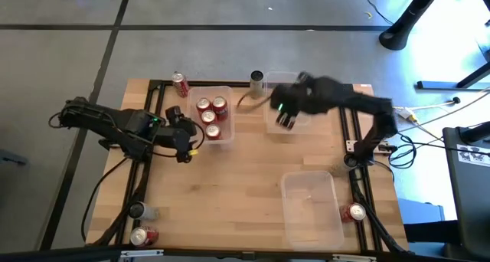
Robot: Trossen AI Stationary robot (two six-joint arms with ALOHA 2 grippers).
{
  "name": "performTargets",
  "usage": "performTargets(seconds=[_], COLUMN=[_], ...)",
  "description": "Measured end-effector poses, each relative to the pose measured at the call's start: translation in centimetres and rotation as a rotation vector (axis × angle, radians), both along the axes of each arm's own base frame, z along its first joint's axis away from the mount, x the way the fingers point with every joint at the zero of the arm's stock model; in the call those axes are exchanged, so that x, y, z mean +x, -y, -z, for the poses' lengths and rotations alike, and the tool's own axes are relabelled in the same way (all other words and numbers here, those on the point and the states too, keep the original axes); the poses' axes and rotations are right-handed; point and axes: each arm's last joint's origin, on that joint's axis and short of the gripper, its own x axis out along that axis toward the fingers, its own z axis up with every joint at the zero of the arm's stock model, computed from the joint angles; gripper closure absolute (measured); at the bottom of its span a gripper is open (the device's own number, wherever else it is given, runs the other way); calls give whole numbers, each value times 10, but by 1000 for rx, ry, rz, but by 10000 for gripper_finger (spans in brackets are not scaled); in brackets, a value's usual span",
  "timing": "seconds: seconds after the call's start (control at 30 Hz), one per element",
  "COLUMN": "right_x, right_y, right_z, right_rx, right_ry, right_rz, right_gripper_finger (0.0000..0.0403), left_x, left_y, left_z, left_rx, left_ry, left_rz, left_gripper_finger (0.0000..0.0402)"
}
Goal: Sort soda cans
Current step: Put the red-white soda can into the top right transparent bin
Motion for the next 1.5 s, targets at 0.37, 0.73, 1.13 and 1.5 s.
performTargets(seconds=[0.37, 0.73, 1.13, 1.5], right_x=[-92, -130, -161, -157], right_y=[124, 198, 240, 247], right_z=[11, 30, 76, 82], right_rx=[-17, 9, 236, 271], right_ry=[119, 239, 159, 243], right_rz=[444, 694, 1059, 1119], right_gripper_finger=[246, 246, 141, 44], left_x=[5, 9, 10, 9], left_y=[0, 1, 1, 4], left_z=[-4, -6, -7, -6], left_rx=[40, 25, 23, 6], left_ry=[81, 135, 151, 153], left_rz=[-29, -37, -41, -36], left_gripper_finger=[125, 125, 125, 125])
